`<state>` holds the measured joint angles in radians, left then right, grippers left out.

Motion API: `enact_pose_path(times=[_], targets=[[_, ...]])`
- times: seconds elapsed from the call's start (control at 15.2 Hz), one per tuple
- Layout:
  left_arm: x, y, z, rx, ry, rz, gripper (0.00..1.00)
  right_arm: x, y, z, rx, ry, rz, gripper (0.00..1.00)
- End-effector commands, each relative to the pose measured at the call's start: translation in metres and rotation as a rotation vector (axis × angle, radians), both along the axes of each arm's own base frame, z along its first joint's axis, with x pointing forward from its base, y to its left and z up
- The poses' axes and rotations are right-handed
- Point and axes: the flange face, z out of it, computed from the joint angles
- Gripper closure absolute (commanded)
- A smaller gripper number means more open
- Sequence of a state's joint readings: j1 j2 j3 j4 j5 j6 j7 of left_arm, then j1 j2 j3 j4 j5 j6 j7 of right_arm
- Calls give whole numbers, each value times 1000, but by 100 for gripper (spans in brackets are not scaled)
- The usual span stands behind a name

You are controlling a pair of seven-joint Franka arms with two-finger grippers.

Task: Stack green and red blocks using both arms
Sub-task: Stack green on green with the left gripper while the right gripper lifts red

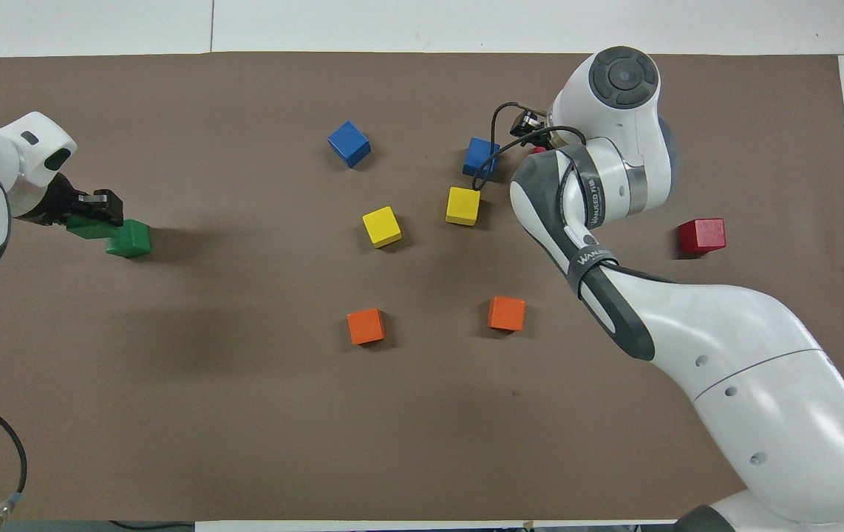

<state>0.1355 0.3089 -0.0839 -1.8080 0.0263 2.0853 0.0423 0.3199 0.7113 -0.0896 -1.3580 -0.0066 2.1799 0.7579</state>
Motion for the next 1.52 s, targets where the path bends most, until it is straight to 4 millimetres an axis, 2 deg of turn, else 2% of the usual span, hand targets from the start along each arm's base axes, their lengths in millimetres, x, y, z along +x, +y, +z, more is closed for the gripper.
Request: enact_pose_path(times=[0.0, 0.07, 0.13, 0.2, 0.26, 0.33, 0.46, 0.66, 0.73, 0.79, 0.92, 1.06, 1.12, 1.19, 1.32, 1.45], targets=[[-17, -1, 4, -10, -35, -16, 100, -5, -1, -21, 1, -15, -33, 0], [-18, 3, 3, -10, -34, -13, 100, -6, 0, -21, 3, -16, -35, 0], [-19, 2, 0, -10, -35, -12, 100, -6, 0, -22, 3, -12, -40, 9], [-21, 2, -4, -10, -35, -13, 100, -7, 1, -21, 5, -11, -43, 28], [-23, 3, -7, -10, -31, -11, 100, -9, 1, -23, 3, -5, -43, 57], [-24, 4, -6, -10, -29, -8, 100, -9, 1, -23, 3, -5, -42, 97], [-26, 3, -8, -9, -30, 2, 100, -9, -1, -20, -2, 0, -43, 100], [-30, 3, -18, -9, -33, 4, 100, -7, -10, -3, -19, 19, 7, 100], [-30, 3, -18, -9, -37, 5, 100, -8, -19, 9, -29, 21, 66, 100], [-30, 3, -19, -9, -34, 4, 80, -12, -35, 32, -43, 41, 165, 100], [-31, 3, -19, -9, -31, -1, 0, -38, -77, 68, -52, 78, 317, 100], [-31, 3, -13, -9, -23, 0, 0, -78, -126, 84, -51, 80, 432, 100], [-32, 4, 0, -7, -24, 2, 0, -93, -152, 83, -54, 62, 472, 100], [-30, 3, 18, -5, -28, 0, 0, -108, -177, 82, -53, 55, 517, 100], [-30, -1, 63, -2, -10, -8, 0, -129, -214, 80, -55, 51, 584, 100], [-42, -8, 110, 2, 35, -18, 0, -145, -241, 73, -47, 35, 615, 100]])
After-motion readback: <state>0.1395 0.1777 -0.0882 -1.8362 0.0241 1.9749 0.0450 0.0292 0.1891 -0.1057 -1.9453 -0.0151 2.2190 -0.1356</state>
